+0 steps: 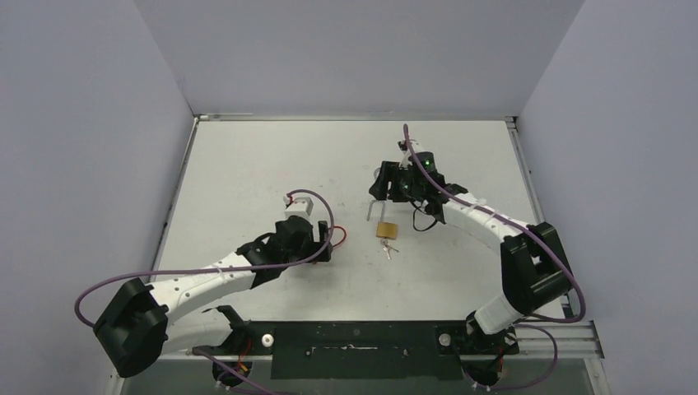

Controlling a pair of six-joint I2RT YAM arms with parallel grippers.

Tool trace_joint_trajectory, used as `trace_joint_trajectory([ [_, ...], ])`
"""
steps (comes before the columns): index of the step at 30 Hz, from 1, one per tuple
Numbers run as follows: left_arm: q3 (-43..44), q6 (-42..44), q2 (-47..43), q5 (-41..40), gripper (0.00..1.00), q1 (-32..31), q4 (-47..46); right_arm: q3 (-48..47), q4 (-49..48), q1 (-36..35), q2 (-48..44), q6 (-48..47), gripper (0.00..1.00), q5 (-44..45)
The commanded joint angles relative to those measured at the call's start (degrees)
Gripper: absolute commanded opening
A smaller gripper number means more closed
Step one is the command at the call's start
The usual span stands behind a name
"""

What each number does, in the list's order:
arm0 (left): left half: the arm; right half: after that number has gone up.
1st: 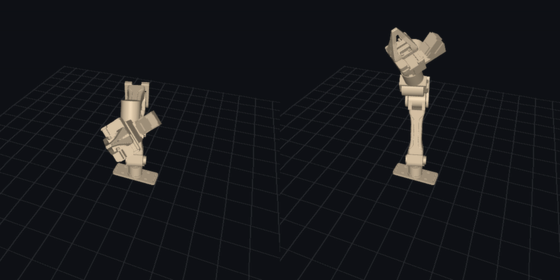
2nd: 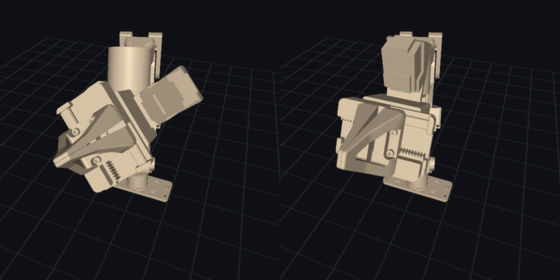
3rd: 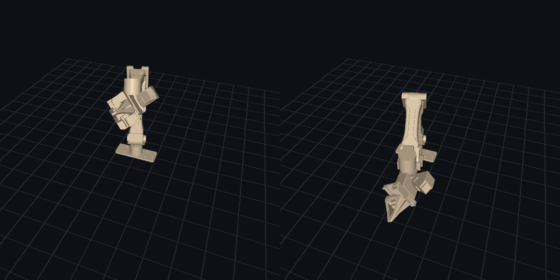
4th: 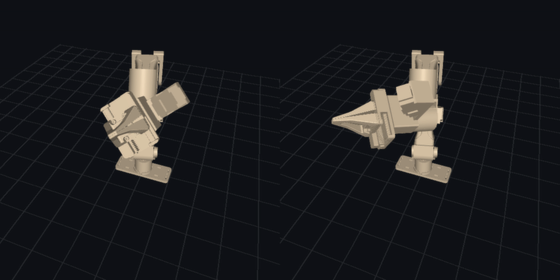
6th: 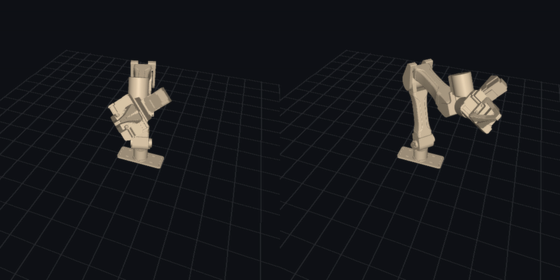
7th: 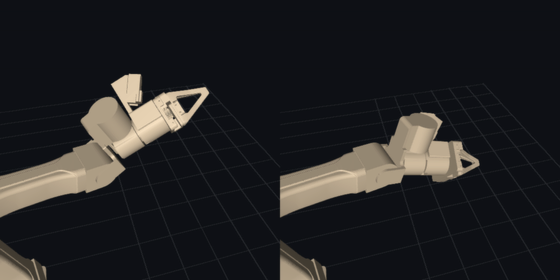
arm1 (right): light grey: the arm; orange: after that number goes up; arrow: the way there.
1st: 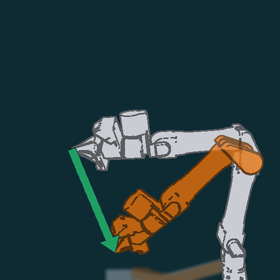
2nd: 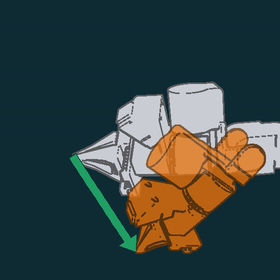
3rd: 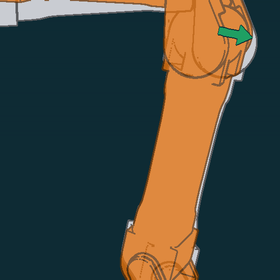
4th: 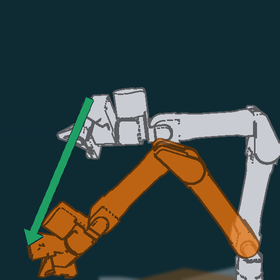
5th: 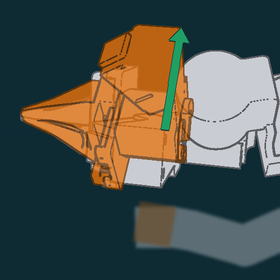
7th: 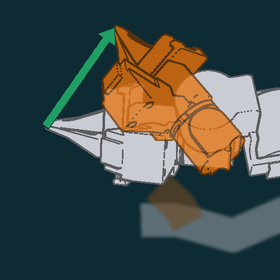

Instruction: Unlock with the key

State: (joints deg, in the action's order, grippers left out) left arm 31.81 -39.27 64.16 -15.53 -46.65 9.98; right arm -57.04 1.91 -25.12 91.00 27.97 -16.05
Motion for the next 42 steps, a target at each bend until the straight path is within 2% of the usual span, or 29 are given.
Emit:
trace_joint_trajectory([
  [1, 4.0, 6.1, 3.1, -1.6, 0.86, 0.3, 1.1, 2.2, 2.8, -0.7, -5.8, 0.8, 0.62, 4.4],
  [8, 4.9, 8.6, 9.7, -1.2, 0.88, 0.2, 1.6, 2.9, 6.8, -0.9, -10.5, 0.3, 0.64, 5.7],
  [15, 7.1, 11.2, 15.6, -0.1, 0.75, 0.2, 1.2, 5.8, 7.2, -1.5, -13.6, 2.0, 0.64, 4.1],
  [17, 7.5, 11.4, 16.8, -1.1, 0.67, 0.1, 2.0, 6.7, 7.2, -1.6, -14.0, 2.4, 0.63, 3.7],
  [25, 8.9, 10.2, 19.1, -5.0, 0.16, -0.1, 1.5, 8.5, 6.8, -2.9, -14.7, 4.3, 0.62, 2.9],
  [28, 8.4, 7.9, 16.1, -6.3, 0.08, -0.2, 2.3, 8.6, 7.0, -4.3, -15.0, 4.5, 0.62, 3.1],
  [36, 6.0, 0.8, 5.1, -12.1, 0.05, 1.3, 6.5, 6.0, 7.6, -15.5, -8.3, 3.8, 0.62, 9.1],
  [40, 3.6, -5.0, 2.8, -12.9, 0.05, 5.4, 9.6, 1.8, 8.3, -21.2, -1.1, 3.6, 0.57, 11.6],
  [42, 1.9, -6.7, 2.2, -10.8, 0.05, 9.1, 10.1, -0.5, 8.8, -23.8, 2.2, 3.4, 0.54, 12.9],
])
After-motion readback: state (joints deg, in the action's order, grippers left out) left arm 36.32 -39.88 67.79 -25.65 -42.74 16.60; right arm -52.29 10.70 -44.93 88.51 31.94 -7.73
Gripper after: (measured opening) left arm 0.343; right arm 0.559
